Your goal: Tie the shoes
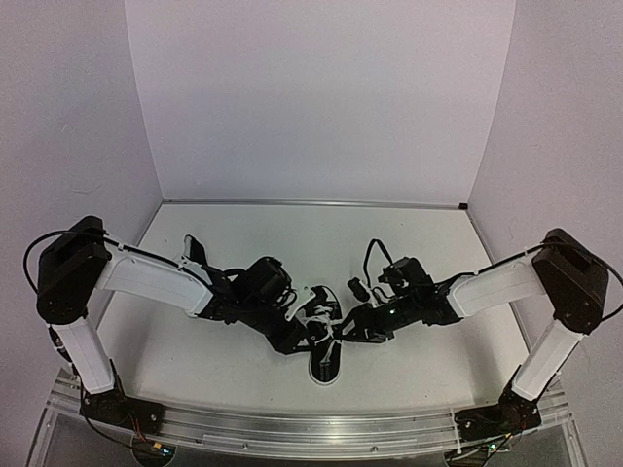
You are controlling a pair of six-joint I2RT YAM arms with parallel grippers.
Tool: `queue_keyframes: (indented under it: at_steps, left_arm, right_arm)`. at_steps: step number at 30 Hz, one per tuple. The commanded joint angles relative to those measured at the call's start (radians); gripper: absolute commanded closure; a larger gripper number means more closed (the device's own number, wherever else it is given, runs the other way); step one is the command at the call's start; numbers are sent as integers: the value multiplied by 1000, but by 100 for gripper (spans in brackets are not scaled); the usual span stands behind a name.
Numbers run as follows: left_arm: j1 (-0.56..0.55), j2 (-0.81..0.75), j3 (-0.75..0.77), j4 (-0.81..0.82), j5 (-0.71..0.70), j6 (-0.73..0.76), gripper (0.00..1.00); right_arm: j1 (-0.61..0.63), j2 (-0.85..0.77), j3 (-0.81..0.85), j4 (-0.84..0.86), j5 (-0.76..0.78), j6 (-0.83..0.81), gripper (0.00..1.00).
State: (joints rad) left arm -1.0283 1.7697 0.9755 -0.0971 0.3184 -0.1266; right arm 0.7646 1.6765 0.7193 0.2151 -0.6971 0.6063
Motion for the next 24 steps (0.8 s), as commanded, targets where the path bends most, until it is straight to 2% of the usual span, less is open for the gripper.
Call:
queue_keyframes:
  at_steps: [1,5,13,17,21,24]
  left_arm:
    - [2,27,57,10,14,21,59]
    - [6,48,59,17,13,22,65]
    - [28,46,43,27,39,12,84]
    - [35,34,32,33,42,8,91]
    - [36,29,30,35,46,8,100]
    - [36,22,27,34,47,7,100]
  right_arm:
    - [18,45,55,4,3,-34,51]
    - [24,65,65,4,0,-37,56]
    - [27,50,50,4,-15,-36,70]
    - [28,58,45,6,-23,-40,71]
    - [31,61,43,4,-21,-43,84]
    - [30,43,36,4,-23,-40,93]
